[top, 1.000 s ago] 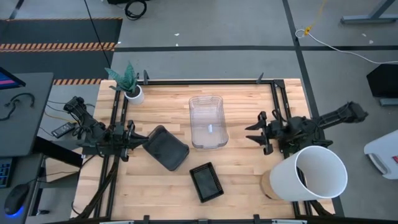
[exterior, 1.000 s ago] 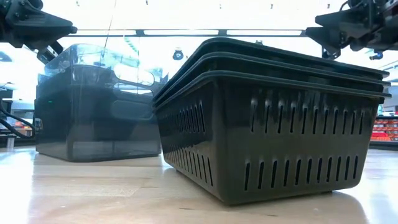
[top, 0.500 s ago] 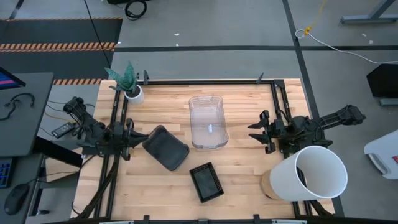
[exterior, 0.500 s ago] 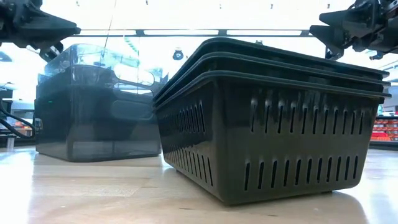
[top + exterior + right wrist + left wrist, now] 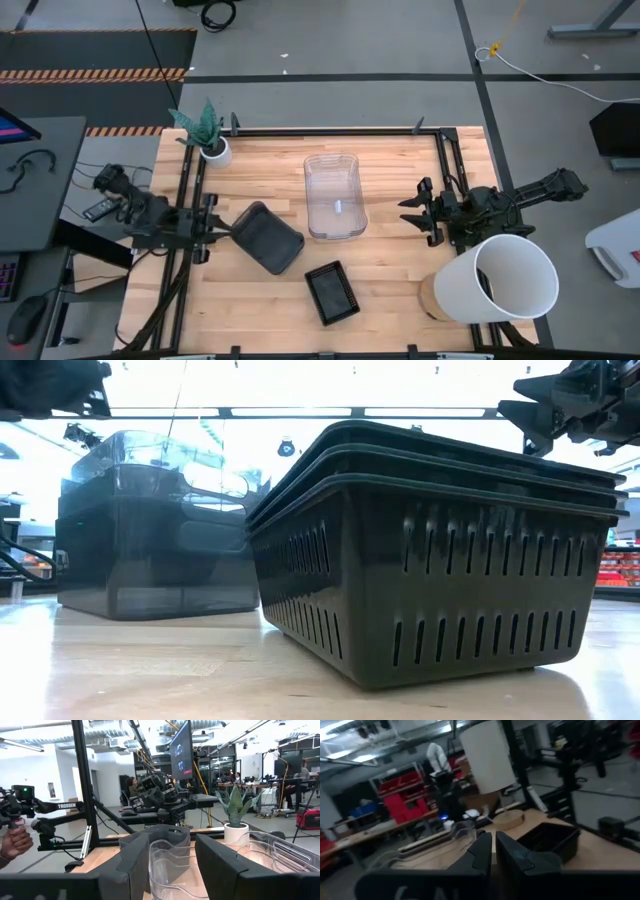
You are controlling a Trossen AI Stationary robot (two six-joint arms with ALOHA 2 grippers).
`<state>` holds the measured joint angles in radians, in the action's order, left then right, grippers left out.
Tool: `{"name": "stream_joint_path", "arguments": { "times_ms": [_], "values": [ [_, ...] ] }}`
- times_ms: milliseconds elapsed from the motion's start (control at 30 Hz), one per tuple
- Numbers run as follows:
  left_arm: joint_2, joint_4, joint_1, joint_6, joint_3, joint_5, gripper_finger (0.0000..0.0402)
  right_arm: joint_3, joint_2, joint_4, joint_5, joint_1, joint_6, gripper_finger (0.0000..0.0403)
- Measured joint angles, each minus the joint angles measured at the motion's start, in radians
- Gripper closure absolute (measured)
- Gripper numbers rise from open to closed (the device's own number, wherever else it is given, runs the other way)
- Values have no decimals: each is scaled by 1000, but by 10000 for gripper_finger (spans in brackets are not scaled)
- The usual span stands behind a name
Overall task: Stack baskets by color
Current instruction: Return to Home Position
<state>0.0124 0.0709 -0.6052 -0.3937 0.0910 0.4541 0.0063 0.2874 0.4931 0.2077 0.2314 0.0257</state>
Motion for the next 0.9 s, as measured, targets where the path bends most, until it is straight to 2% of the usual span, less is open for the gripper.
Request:
{"name": "stream_joint_path", "arguments": {
  "times_ms": [167, 333, 533, 733, 900],
  "values": [
    [0, -7, 184, 78, 0, -279, 367, 0, 0, 0, 0, 0, -2, 237],
    [0, -23, 364, 175, 0, -475, 363, 0, 0, 0, 0, 0, -2, 238],
    [0, -13, 462, 232, 0, -535, 371, 0, 0, 0, 0, 0, -2, 237],
    [0, -13, 465, 350, 0, -540, 371, 0, 0, 0, 0, 0, -2, 238],
    [0, -17, 465, 357, 0, -540, 365, 0, 0, 0, 0, 0, -2, 238]
  ]
}}
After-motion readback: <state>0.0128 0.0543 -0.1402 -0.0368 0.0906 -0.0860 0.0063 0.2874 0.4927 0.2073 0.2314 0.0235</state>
